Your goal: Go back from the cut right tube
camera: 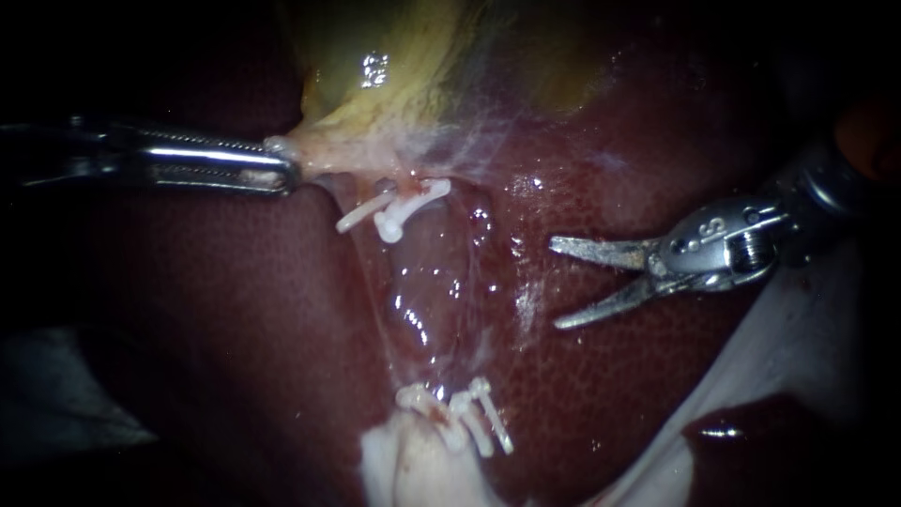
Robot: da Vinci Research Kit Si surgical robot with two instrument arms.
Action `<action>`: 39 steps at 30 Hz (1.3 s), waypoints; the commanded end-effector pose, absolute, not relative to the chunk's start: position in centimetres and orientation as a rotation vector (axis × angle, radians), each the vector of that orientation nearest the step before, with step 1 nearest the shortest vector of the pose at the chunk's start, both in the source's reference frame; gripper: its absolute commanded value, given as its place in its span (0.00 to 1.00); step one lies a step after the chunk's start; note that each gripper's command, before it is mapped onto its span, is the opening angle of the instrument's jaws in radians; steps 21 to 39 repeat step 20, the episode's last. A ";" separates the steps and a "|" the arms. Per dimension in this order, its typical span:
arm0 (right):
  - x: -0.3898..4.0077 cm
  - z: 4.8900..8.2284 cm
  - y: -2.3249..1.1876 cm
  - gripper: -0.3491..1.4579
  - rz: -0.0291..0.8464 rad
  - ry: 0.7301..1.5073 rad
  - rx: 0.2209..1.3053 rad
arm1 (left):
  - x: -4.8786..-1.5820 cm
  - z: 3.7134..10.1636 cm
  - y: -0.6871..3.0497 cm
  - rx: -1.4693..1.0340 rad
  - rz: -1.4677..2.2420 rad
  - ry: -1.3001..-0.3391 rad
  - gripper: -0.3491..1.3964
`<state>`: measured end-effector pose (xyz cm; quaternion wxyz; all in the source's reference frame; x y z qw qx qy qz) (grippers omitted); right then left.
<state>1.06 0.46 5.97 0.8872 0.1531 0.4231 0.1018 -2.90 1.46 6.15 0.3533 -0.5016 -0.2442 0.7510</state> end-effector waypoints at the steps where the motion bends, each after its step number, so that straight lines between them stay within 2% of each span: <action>1: 1.06 5.98 0.46 0.99 0.211 0.880 0.320 | -2.92 6.19 1.45 -1.297 1.944 -0.627 0.00; 6: 1.06 5.98 0.46 0.99 0.211 0.880 0.320 | -3.11 6.44 1.39 -1.293 1.958 -0.600 0.00; 12: 1.04 5.98 0.46 0.99 0.210 0.881 0.321 | -3.30 6.67 1.31 -1.271 1.968 -0.619 0.00; 39: 1.05 5.98 0.45 0.99 0.207 0.884 0.328 | -3.27 6.65 1.32 -1.272 1.968 -0.623 0.00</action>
